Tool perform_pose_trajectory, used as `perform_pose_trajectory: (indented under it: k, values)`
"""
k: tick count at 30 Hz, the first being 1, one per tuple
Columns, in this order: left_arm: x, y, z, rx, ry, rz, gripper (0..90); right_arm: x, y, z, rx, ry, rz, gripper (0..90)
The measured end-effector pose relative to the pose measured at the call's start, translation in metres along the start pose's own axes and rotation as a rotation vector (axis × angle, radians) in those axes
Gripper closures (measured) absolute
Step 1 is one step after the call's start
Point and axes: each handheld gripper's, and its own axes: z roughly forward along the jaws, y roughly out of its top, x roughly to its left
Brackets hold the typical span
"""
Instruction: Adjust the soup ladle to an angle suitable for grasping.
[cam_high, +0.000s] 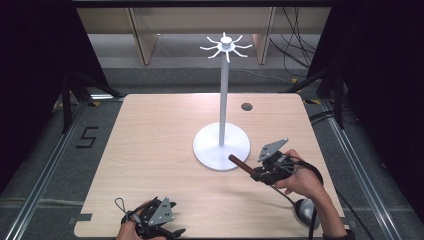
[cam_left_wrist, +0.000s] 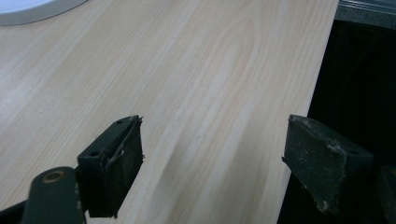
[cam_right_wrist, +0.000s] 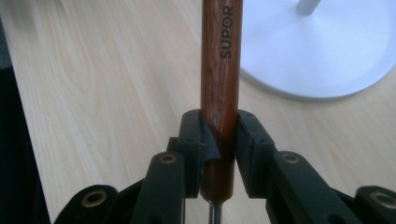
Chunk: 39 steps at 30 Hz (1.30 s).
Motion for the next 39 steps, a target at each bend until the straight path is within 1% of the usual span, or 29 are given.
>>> perform_pose_trajectory:
  k: [3,4,5,6,7,8,9,12,13,14,15,17,18,19,20,21,22,23,26,27,30,31,32,33,34,35,37,38,39]
  values:
    - [-0.001,0.0,0.001,-0.007,-0.006,-0.005,18.9,-0.002,-0.001,-0.017,-0.069,0.002,0.016,74.2]
    - [-0.001,0.0,0.0,-0.002,0.0,0.003,18.9,-0.003,-0.002,-0.021,-0.103,-0.006,0.002,74.1]
    - [-0.001,0.0,0.0,-0.004,-0.001,0.001,18.9,-0.004,-0.003,-0.026,-0.122,-0.012,0.013,74.2]
    - [-0.001,0.0,0.0,-0.005,0.0,0.0,18.9,-0.005,-0.004,-0.033,-0.131,-0.013,0.002,74.1]
    - [-0.001,0.0,0.0,-0.005,-0.001,-0.002,18.9,-0.005,-0.005,-0.036,-0.163,-0.007,-0.008,74.2]
    - [-0.001,0.0,0.0,0.001,-0.004,-0.004,18.9,-0.006,-0.006,-0.042,-0.17,0.002,-0.002,74.2]
    - [-0.001,0.0,0.001,0.001,-0.002,0.002,18.9,-0.005,-0.007,-0.047,-0.195,-0.007,0.002,74.2]
    - [-0.001,0.001,0.001,0.0,-0.004,0.002,18.9,-0.007,-0.009,-0.059,-0.249,0.001,-0.016,74.2]
    - [-0.001,0.001,0.0,-0.005,-0.005,-0.006,18.9,-0.007,-0.011,-0.063,-0.264,-0.001,-0.007,74.2]
    - [0.0,0.001,0.0,-0.001,-0.005,0.0,18.9,-0.008,-0.012,-0.067,-0.275,-0.008,0.001,74.2]
    - [0.001,0.001,0.0,-0.001,0.0,0.003,18.9,-0.009,-0.013,-0.069,-0.3,-0.006,-0.009,74.2]
    - [0.001,0.002,0.002,-0.006,-0.007,-0.005,18.9,-0.008,-0.015,-0.074,-0.31,0.003,0.012,74.3]
    - [0.001,0.002,0.002,-0.007,-0.006,-0.006,18.9,-0.009,-0.016,-0.077,-0.323,-0.007,0.008,74.3]
    - [0.001,0.002,0.002,-0.006,-0.007,-0.004,18.9,-0.009,-0.017,-0.078,-0.33,0.006,0.018,74.2]
    - [0.001,0.002,0.002,-0.008,-0.008,-0.004,18.9,-0.011,-0.018,-0.079,-0.346,0.002,0.002,74.3]
    - [0.001,0.001,0.002,-0.009,-0.01,-0.007,18.9,-0.01,-0.019,-0.082,-0.355,-0.003,0.021,74.3]
    - [0.002,0.001,0.001,-0.009,-0.009,-0.006,18.9,-0.009,-0.019,-0.084,-0.363,0.003,0.024,74.3]
    - [0.002,0.002,0.002,-0.009,-0.011,-0.009,18.9,-0.01,-0.02,-0.086,-0.39,-0.007,0.017,74.3]
    - [0.003,0.002,0.003,-0.009,-0.02,-0.016,18.9,-0.009,-0.02,-0.092,-0.416,-0.002,0.01,74.3]
    - [0.003,0.002,0.003,-0.004,-0.013,-0.013,18.9,-0.009,-0.02,-0.095,-0.423,-0.005,0.004,74.3]
    - [0.003,0.002,0.003,-0.008,-0.015,-0.018,18.9,-0.008,-0.02,-0.1,-0.466,-0.007,0.003,74.3]
    - [0.003,0.002,0.003,-0.007,-0.015,-0.02,18.9,-0.008,-0.02,-0.102,-0.46,0.003,-0.006,74.3]
    - [0.004,0.002,0.003,-0.008,-0.017,-0.023,18.9,-0.007,-0.02,-0.103,-0.467,0.001,-0.005,74.3]
    - [0.004,0.002,0.003,-0.007,-0.017,-0.025,18.9,-0.006,-0.019,-0.103,-0.494,-0.013,-0.001,74.3]
    - [0.004,0.002,0.003,-0.005,-0.02,-0.024,18.9,-0.007,-0.019,-0.105,-0.493,-0.002,-0.008,74.3]
    - [0.004,0.002,0.003,-0.003,-0.019,-0.025,18.9,-0.005,-0.019,-0.107,-0.496,-0.007,0.0,74.3]
    - [0.003,0.002,0.003,-0.007,-0.014,-0.027,18.9,-0.006,-0.019,-0.11,-0.514,-0.007,-0.012,74.3]
    - [0.004,0.002,0.003,-0.007,-0.012,-0.025,18.9,-0.005,-0.018,-0.111,-0.532,-0.013,-0.002,74.3]
    - [0.004,0.002,0.002,-0.008,-0.012,-0.026,18.9,-0.005,-0.017,-0.112,-0.536,-0.011,-0.006,74.3]
